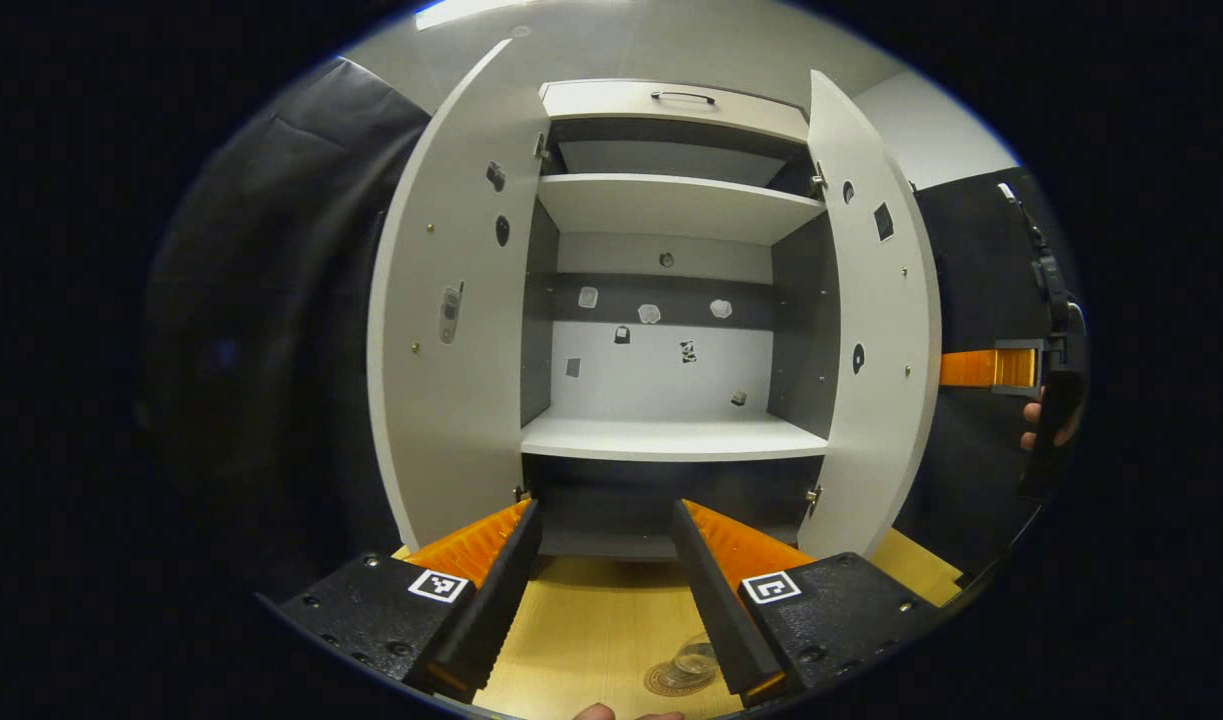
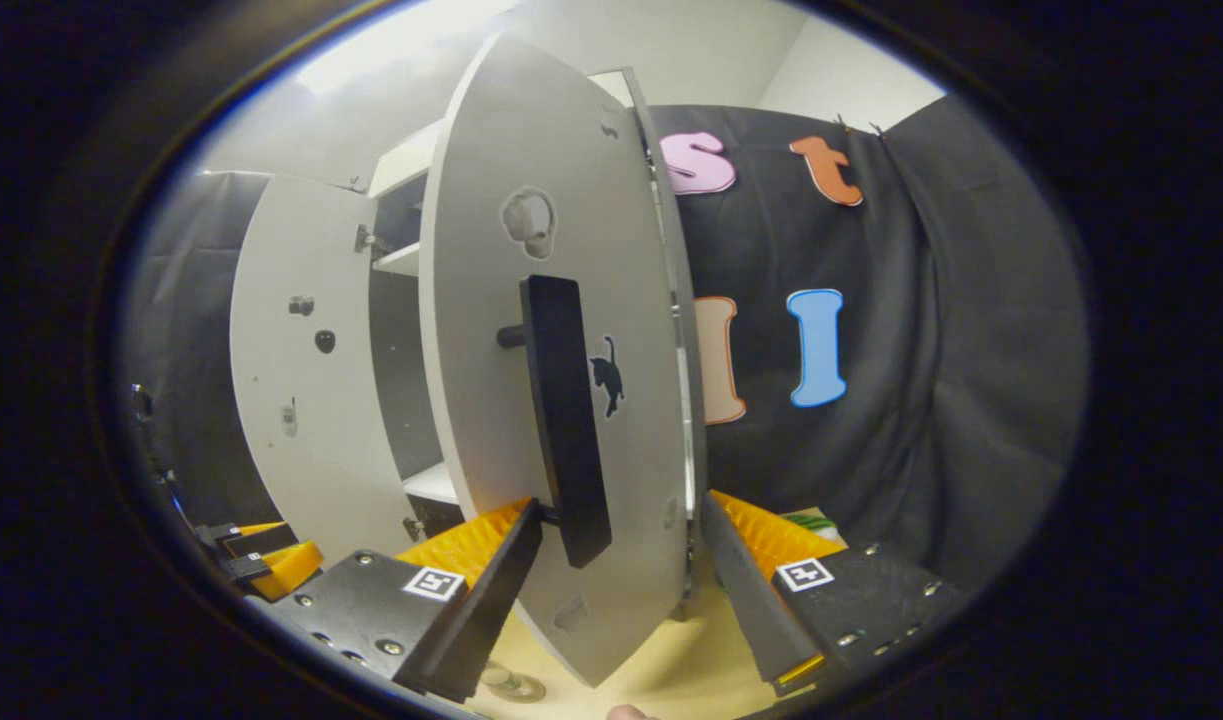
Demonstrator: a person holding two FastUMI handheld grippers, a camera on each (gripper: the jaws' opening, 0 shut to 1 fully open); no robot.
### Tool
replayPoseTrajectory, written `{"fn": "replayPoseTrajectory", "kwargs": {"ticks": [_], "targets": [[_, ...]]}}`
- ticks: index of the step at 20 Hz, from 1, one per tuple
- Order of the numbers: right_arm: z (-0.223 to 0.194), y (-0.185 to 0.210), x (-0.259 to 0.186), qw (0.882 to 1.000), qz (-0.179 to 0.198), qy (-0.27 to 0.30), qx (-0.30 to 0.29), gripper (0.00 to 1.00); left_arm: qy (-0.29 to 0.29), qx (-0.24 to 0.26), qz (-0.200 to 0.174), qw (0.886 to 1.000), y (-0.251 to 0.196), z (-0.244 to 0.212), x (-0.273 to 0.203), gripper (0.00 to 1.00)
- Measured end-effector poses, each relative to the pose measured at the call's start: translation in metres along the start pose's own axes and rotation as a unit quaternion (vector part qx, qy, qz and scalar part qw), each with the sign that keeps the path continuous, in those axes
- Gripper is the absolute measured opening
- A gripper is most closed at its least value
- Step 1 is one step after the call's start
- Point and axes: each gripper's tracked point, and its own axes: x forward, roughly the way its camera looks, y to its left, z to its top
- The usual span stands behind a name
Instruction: Grasp the bottle in the cabinet with the left hand and place it on the coaster, then close the right door with the right hand and the left door with the left hand.
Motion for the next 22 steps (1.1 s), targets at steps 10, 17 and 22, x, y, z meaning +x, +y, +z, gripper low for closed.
{"fn": "replayPoseTrajectory", "kwargs": {"ticks": [10,17,22], "targets": [[-0.005,0.051,0.044,1.000,0.028,-0.011,0.000,0.97,0.000,-0.006,0.051,0.999,0.055,0.009,-0.007,0.84],[-0.006,0.083,0.088,0.999,0.020,-0.025,-0.019,1.00,-0.009,-0.010,0.087,0.996,0.102,0.017,-0.020,0.84],[-0.006,0.099,0.116,0.999,0.009,-0.031,-0.026,1.00,-0.021,-0.014,0.107,0.994,0.137,0.027,-0.022,0.84]]}}
